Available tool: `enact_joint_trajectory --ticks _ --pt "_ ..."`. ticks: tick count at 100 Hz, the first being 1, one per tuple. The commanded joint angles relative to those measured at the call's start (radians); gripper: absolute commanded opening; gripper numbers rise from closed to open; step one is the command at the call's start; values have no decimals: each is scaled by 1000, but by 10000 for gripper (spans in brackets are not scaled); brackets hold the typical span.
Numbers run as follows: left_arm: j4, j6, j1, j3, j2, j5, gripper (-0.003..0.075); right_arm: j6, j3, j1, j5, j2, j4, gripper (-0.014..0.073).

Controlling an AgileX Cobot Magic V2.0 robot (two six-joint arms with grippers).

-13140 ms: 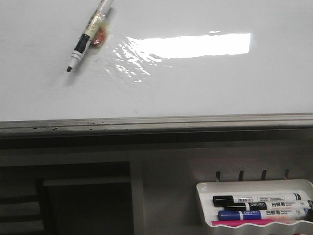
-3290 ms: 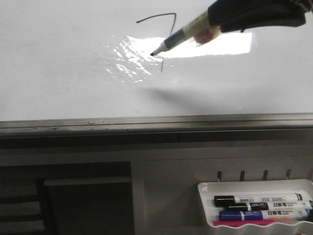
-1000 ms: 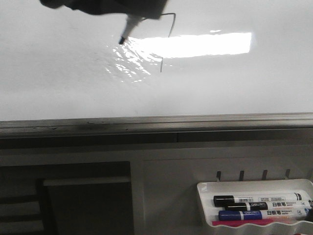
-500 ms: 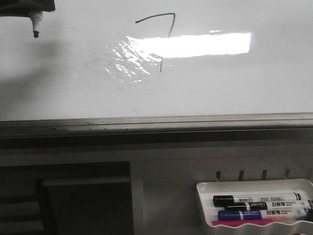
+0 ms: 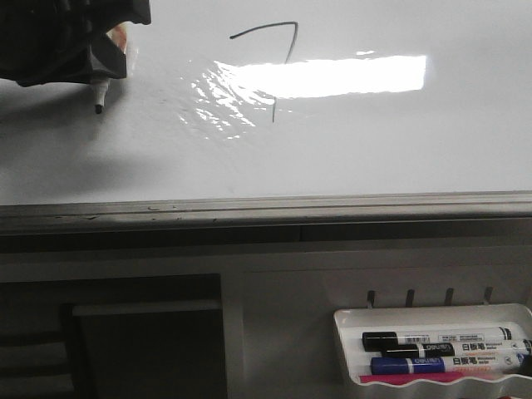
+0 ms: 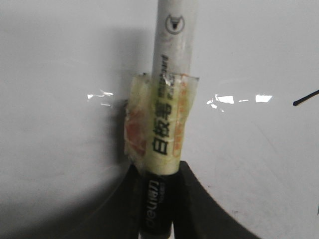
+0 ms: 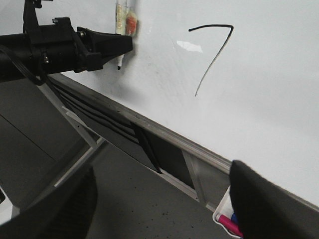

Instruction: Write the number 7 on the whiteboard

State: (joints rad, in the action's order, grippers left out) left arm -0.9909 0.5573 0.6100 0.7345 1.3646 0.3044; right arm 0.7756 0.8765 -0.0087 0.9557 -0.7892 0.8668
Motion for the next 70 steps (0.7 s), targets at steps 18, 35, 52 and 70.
enact_joint_trajectory --ticks 18,35,52,70 --pt "21 -6 -2 39 -9 54 -20 3 26 -3 -26 6 41 492" --pt "22 -6 -25 39 -6 54 -20 3 26 -3 -20 6 41 492" --pt "22 -6 -51 39 -6 52 -20 1 26 -3 -16 6 41 492" --pt "46 -6 -51 43 -6 24 49 1 26 -3 -7 6 41 492"
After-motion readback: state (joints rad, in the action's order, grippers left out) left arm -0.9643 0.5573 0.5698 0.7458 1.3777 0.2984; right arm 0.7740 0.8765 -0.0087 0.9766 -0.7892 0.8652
